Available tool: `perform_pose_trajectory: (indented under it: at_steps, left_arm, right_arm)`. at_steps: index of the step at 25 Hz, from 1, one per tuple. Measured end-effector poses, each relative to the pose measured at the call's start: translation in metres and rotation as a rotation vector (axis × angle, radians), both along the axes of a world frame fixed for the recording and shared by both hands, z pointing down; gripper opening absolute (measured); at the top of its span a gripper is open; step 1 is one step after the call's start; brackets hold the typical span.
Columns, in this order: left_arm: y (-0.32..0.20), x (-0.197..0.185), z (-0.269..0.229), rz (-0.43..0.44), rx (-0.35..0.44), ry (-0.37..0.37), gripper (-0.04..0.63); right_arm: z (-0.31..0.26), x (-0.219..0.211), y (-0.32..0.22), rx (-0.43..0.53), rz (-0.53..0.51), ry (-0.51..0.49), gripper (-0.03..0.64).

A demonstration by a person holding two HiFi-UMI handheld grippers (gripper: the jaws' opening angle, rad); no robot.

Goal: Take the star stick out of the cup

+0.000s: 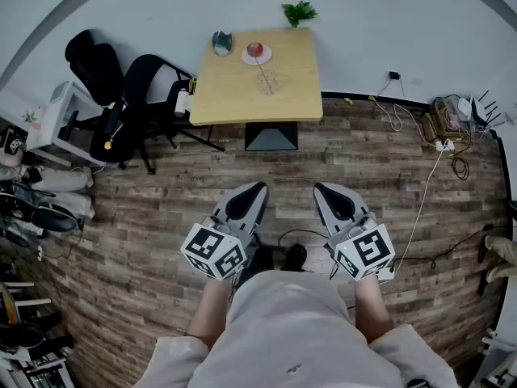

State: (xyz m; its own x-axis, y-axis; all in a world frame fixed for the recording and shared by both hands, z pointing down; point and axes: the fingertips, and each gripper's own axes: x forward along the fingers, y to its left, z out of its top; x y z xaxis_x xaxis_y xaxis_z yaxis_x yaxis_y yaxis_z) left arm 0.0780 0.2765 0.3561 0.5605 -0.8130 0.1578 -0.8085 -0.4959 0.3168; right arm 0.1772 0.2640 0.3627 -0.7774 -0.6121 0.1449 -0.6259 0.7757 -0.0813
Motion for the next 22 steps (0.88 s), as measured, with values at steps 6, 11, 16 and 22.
perform_pose_trajectory:
  at_steps: [6,11,16,22]
  left_arm:
    - [0.008,0.005,0.006,-0.016,0.005,-0.015,0.017]
    - [0.02,0.0,0.011,-0.037,-0.005,-0.013,0.017]
    - [0.016,-0.007,0.009,-0.048,0.0,-0.019,0.017]
    - [0.001,-0.018,0.016,-0.048,-0.005,-0.017,0.018]
  right_arm:
    - [0.009,0.008,0.007,-0.01,0.003,-0.002,0.0]
    - [0.01,0.009,0.015,-0.006,0.005,-0.013,0.0]
    - [0.014,0.007,0.014,-0.011,0.0,0.007,0.0]
    - [0.017,0.0,0.003,-0.013,0.009,0.02,0.0]
